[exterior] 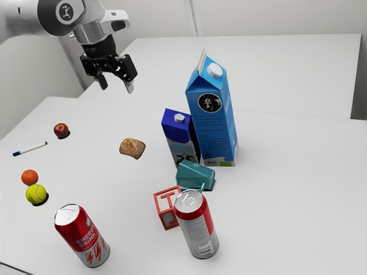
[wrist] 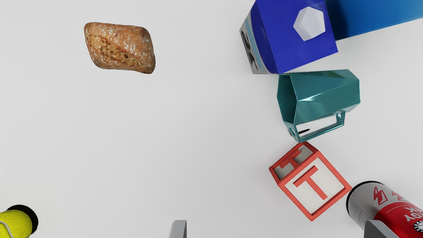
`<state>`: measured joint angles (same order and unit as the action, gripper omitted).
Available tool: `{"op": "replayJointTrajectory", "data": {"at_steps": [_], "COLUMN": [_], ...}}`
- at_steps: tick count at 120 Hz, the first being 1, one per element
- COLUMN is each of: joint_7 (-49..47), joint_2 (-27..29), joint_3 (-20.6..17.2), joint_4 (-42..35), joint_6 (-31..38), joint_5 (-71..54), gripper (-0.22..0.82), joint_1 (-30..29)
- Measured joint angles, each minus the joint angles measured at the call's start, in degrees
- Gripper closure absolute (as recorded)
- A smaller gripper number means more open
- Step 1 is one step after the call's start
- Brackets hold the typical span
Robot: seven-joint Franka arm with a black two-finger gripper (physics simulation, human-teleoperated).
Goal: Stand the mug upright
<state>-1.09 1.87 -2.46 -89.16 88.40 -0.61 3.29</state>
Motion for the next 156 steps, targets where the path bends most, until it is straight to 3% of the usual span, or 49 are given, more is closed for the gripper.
{"op": "replayJointTrajectory", "data": {"at_steps": [29,54,156], "joint_7": [-0.37,-0.69,3.03], "joint_2": [0.83,3.78,5.00], "joint_3": [0.00,0.00,0.04], "joint_4": [-1.10,-7.71,-33.43], "joint_6": [0.05,2.92,31.08], "joint_5": [0.11,3.03,21.19], "gripper": [0.02,0.02,0.02], "joint_1": [-0.13,0.45,1.68]}}
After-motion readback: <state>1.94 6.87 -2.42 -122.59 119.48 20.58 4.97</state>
